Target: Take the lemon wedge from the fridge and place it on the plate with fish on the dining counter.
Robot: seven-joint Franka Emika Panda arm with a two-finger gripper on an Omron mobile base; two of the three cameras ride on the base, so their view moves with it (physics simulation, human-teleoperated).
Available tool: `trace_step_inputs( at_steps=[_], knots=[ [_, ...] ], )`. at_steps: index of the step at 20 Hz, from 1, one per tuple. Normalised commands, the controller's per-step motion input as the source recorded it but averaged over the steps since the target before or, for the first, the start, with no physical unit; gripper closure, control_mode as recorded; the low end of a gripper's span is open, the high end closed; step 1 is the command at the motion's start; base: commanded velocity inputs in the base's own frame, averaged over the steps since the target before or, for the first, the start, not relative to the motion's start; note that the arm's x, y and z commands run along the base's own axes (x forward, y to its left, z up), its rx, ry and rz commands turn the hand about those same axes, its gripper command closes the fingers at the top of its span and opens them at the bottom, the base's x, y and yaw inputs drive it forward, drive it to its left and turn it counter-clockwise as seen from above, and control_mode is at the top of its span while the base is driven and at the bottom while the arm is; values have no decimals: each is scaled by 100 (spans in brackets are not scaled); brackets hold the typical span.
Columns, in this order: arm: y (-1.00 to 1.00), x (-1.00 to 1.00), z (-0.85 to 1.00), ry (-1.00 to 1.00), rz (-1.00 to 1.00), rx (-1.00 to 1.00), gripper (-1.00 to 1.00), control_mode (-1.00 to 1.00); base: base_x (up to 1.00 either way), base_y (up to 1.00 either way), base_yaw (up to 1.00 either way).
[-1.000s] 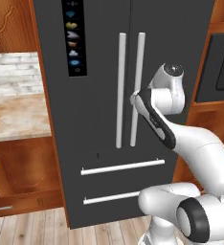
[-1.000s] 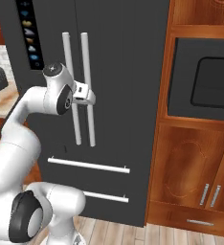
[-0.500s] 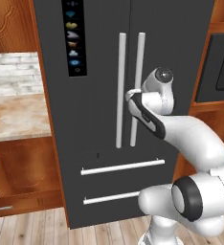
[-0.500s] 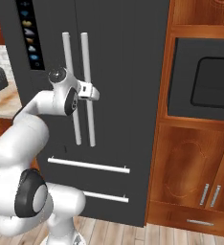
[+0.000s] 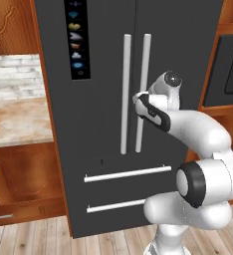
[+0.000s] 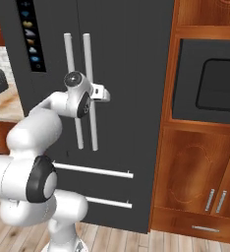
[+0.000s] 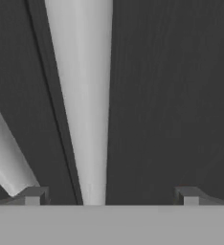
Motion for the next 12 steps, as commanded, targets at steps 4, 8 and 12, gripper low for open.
trace_step_inputs(
  at_steps=[4,8,12],
  knots=[
    [13,66,-10,0,0,0,-100,-100,0,0,0],
    [19,66,-14,0,0,2,-100,-100,0,0,0],
    [2,64,-15,0,0,2,-100,-100,0,0,0]
  ],
)
